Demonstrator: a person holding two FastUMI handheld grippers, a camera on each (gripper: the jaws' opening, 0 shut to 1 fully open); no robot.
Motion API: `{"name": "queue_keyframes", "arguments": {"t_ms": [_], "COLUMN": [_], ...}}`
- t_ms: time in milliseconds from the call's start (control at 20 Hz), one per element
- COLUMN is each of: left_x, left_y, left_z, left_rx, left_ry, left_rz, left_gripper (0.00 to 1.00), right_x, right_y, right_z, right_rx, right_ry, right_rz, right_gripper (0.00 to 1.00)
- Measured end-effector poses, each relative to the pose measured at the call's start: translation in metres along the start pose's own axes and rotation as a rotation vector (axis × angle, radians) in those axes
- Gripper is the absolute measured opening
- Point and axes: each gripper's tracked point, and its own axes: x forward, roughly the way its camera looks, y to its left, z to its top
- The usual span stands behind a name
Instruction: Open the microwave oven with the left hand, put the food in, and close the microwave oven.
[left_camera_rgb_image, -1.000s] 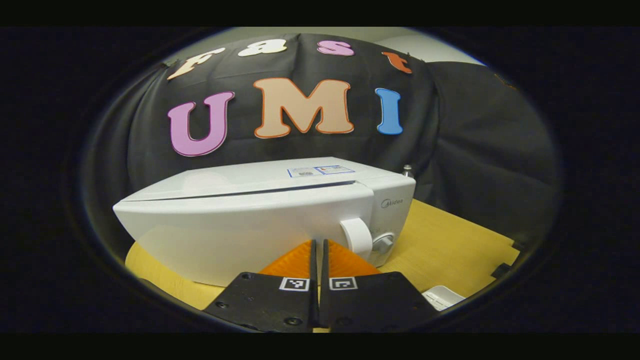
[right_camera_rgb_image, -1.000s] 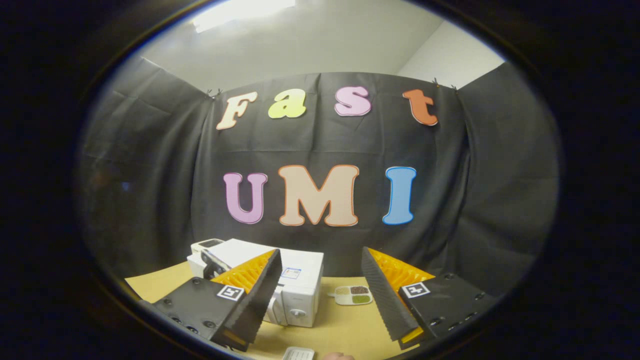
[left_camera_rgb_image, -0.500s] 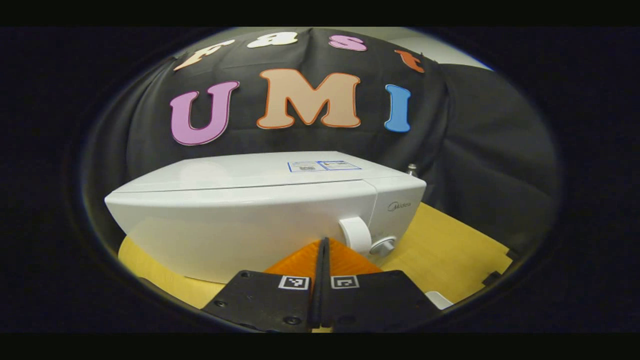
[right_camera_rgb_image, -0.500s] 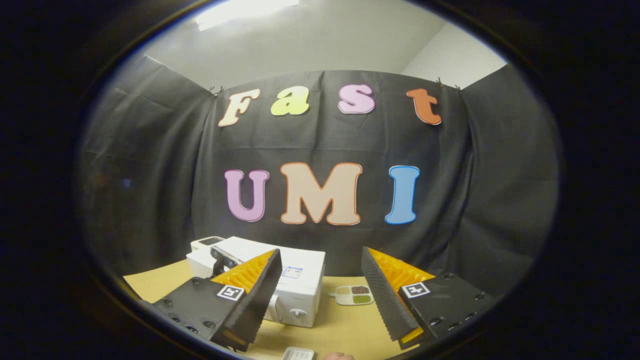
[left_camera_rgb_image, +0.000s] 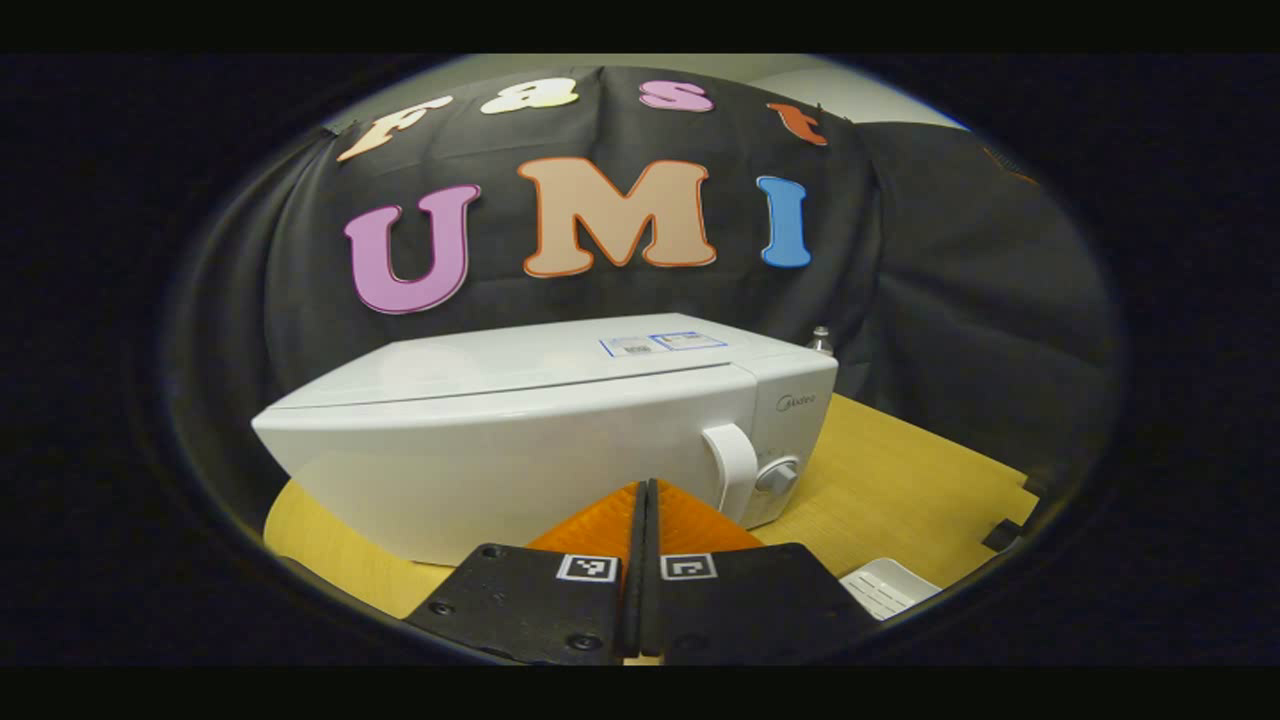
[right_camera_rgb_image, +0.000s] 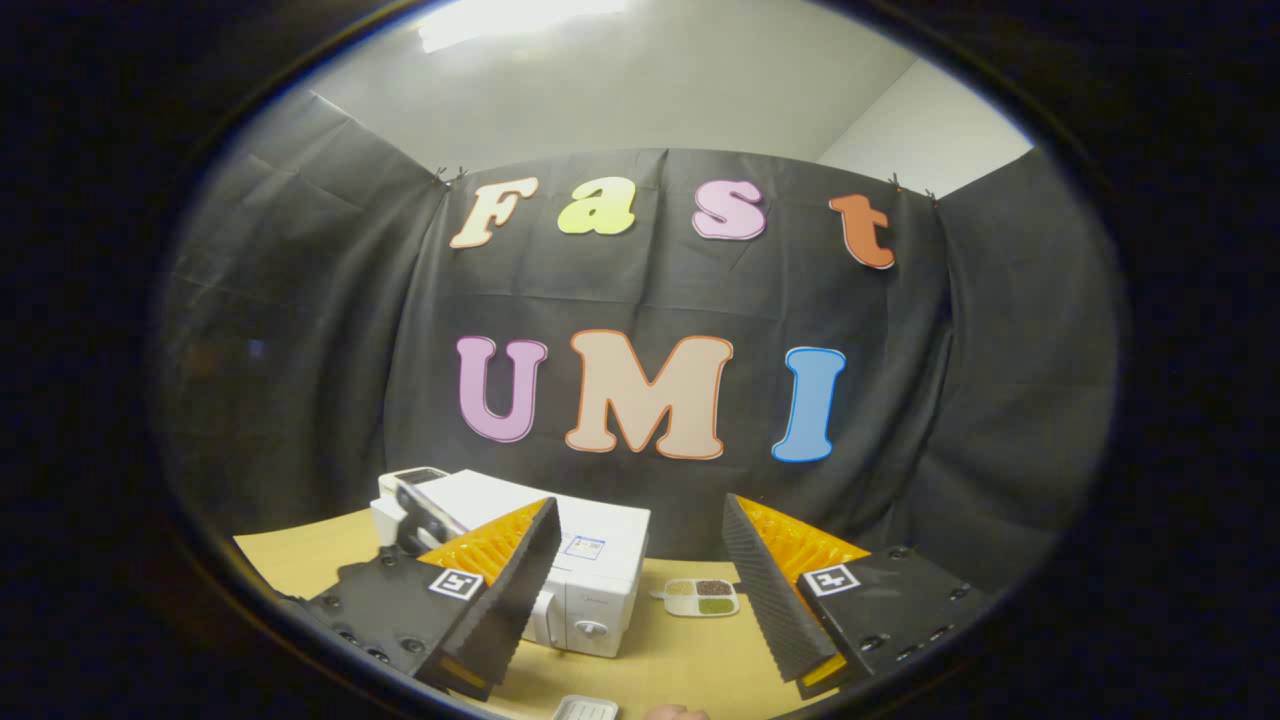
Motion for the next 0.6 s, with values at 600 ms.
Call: {"name": "queue_keyframes", "arguments": {"t_ms": [600], "left_x": [-0.164], "left_y": [0.068], "left_z": [0.132], "left_rx": [-0.118], "left_ry": [-0.227], "left_rz": [0.12], "left_gripper": [0.01], "right_x": [0.009], "right_y": [0.042], "right_z": [-0.006], "right_rx": [0.076], "right_ry": [0.011], "right_rz": [0.037], "right_gripper": [0.98]}}
